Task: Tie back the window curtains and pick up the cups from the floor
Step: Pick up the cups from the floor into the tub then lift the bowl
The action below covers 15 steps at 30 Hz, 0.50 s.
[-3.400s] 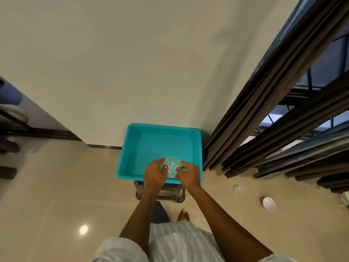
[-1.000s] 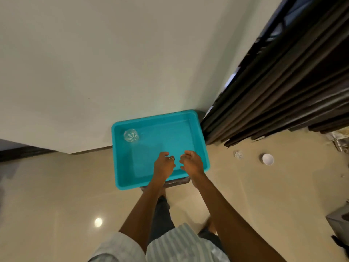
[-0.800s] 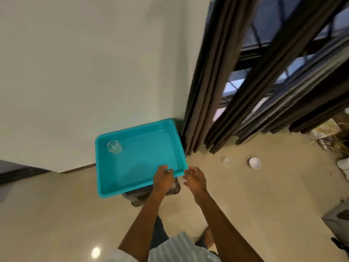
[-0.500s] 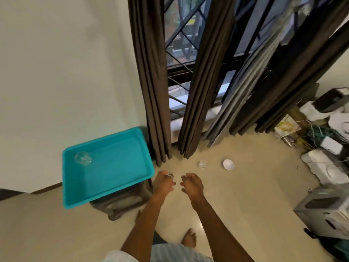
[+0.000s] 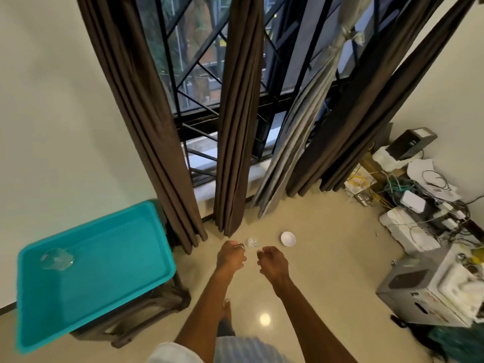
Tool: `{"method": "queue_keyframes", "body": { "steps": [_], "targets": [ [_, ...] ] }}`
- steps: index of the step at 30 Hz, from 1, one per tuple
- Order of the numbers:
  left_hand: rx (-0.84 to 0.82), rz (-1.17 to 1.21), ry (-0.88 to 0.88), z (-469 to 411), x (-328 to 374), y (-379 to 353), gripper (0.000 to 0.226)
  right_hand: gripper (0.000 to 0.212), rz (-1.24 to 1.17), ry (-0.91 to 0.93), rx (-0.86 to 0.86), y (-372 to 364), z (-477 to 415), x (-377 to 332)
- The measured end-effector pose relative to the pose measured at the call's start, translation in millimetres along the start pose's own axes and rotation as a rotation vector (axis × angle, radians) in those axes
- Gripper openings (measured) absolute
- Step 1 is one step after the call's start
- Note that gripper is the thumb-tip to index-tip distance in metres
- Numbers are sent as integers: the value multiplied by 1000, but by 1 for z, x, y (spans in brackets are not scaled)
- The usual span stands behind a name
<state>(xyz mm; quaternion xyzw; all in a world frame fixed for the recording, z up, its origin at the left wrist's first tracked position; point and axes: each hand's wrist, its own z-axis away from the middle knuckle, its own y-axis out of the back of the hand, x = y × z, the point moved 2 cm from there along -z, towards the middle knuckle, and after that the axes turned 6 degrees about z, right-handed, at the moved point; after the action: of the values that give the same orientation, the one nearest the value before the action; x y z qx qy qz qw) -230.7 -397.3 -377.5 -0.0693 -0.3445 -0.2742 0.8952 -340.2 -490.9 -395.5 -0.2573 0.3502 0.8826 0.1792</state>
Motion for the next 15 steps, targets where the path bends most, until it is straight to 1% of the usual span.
{"method": "queue_keyframes", "body": {
  "steps": [2,4,9,11,14,15],
  "targets": [
    [-61,-32,3,-5,13,-14,31,37,7,-12,31,14,-14,-2],
    [-88,-39,-13,-10,24,-25,30,36,11,-16,35,22,-24,-4],
    [-92,-67,-21,-24,39,-36,17,41,70,16,23,29,-44,-15],
    [-91,-82,-17,-27,42,-38,16,42,92,25,2,32,-52,-19],
    [-46,-84,-14,-33,44,-47,21,35,133,43,-37,42,-58,-24],
    [-32,-79,-16,-35,43,-52,19,31,146,43,-50,46,-61,-23]
  ]
}}
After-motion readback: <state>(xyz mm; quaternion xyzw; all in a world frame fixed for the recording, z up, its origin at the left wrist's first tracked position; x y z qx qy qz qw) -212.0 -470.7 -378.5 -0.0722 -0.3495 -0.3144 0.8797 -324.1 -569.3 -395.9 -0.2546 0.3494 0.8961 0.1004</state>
